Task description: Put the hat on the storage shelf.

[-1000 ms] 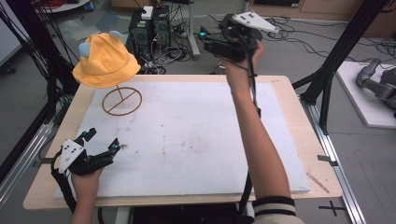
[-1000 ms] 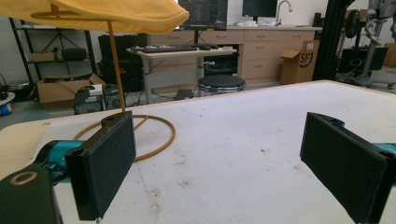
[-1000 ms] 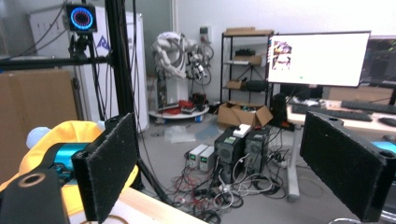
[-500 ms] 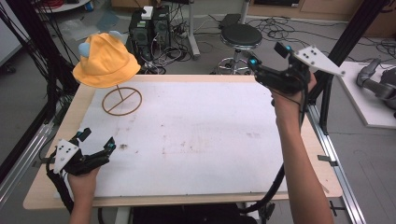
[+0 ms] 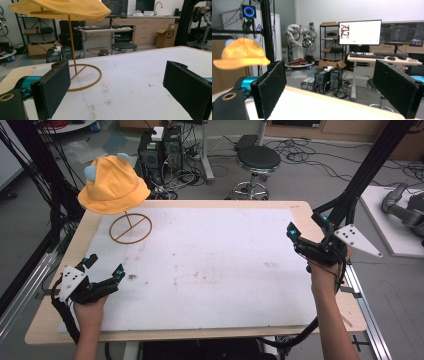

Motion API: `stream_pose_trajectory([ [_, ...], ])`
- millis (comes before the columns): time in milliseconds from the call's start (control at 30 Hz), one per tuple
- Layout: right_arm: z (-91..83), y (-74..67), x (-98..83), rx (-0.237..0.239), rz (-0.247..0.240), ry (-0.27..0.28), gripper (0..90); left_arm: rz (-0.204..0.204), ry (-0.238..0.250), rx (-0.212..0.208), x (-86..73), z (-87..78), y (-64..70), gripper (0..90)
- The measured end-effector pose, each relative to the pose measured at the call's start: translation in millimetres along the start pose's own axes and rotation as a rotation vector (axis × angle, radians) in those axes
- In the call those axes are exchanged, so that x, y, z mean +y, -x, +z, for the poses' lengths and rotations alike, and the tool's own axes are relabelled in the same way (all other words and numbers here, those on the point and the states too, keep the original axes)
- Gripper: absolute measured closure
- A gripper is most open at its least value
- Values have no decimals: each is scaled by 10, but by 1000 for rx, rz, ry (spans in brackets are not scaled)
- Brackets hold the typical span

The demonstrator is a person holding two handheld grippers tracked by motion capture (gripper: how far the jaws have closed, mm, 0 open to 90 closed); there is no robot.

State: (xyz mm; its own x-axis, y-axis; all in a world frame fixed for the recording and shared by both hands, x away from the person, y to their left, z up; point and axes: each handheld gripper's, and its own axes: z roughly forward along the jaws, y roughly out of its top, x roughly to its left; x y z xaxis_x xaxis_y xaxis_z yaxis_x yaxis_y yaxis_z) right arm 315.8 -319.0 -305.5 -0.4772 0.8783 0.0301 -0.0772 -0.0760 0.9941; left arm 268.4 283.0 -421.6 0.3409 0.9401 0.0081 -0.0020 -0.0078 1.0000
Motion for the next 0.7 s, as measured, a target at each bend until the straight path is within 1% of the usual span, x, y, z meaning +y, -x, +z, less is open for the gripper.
stream_pose_trajectory([
  [100, -77, 32, -141, 2, 25, -12, 116, 4, 1, 1, 6, 1, 11, 80],
  [133, -99, 34, -190, 7, 24, -8, 117, 2, 3, 2, 6, 1, 16, 80],
  [167, -118, 28, -237, 7, 15, -19, 117, 6, 3, 5, 7, -5, 16, 80],
  [233, -147, 21, -331, 11, -17, -30, 116, 7, 5, 10, 8, -18, 17, 80],
  [333, -200, 14, -481, 24, -12, -39, 117, 2, 14, 24, 6, -33, 17, 80],
  [500, -256, 44, -774, 11, 9, -67, 117, -10, 18, 32, -14, -28, 16, 80],
  [567, -247, 57, -852, 10, 6, -101, 117, -11, 13, 31, -27, -6, 24, 80],
  [600, -252, 50, -877, 10, 7, -106, 117, -11, 11, 30, -35, 9, 37, 80],
  [700, -260, 24, -924, 26, -14, -111, 116, 7, 2, 24, -50, 39, 78, 80],
])
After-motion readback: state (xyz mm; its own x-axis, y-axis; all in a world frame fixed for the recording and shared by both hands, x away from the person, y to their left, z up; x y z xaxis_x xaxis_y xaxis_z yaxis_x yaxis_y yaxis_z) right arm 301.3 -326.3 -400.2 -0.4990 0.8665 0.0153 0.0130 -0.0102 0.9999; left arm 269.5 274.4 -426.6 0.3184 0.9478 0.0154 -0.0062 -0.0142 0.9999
